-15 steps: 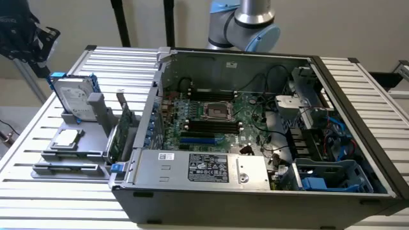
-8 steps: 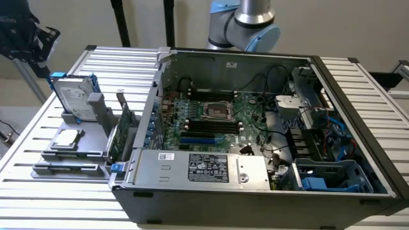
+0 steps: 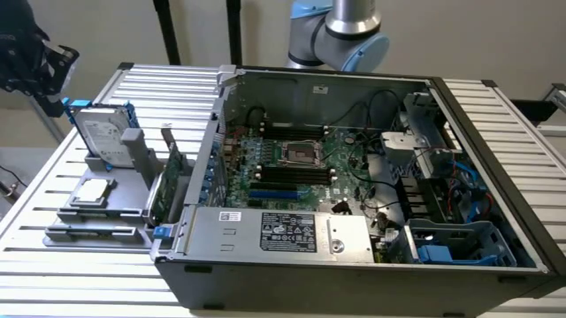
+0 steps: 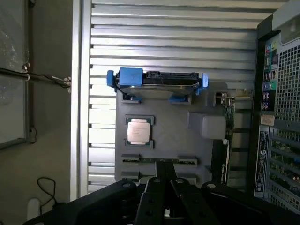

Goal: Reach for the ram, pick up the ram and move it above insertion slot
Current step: 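Reach for the ram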

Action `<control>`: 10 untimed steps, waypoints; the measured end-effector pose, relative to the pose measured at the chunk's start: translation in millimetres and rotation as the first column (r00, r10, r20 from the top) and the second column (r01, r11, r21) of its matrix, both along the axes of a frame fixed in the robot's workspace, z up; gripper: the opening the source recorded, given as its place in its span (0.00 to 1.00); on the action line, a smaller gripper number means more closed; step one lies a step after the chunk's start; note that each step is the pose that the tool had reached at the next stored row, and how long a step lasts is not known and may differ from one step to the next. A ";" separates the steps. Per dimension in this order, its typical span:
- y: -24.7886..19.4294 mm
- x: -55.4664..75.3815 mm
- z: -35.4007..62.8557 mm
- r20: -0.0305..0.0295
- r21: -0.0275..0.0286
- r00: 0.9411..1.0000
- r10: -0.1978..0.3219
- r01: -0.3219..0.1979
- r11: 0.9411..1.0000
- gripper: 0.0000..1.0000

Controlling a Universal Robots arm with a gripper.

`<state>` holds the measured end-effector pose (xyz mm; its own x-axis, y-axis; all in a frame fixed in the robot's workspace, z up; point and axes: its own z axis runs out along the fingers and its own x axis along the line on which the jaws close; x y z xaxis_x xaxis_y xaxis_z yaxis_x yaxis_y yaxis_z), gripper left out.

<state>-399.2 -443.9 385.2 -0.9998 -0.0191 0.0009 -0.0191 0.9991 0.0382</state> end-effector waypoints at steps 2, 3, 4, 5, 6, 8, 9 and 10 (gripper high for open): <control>-8.9 1.4 -1.0 0.000 0.000 1.000 0.000 0.000 1.000 0.11; -13.4 2.5 -1.6 0.000 0.000 1.000 0.000 0.000 1.000 0.11; -18.2 3.6 -2.4 0.000 0.000 1.000 0.000 0.000 1.000 0.11; -22.6 4.4 -3.2 0.000 0.000 1.000 0.000 0.000 1.000 0.11; -26.5 5.1 -4.3 0.000 0.000 1.000 0.000 0.000 1.000 0.11; -35.5 6.0 -7.4 0.000 0.000 1.000 0.000 0.000 1.000 0.11; -40.0 6.2 -9.1 0.000 0.000 1.000 0.000 0.000 1.000 0.11; -44.5 6.6 -10.6 0.000 0.000 1.000 0.000 0.000 1.000 0.11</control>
<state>-392.6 -488.3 374.6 -0.9998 -0.0191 0.0011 -0.0191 0.9991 0.0383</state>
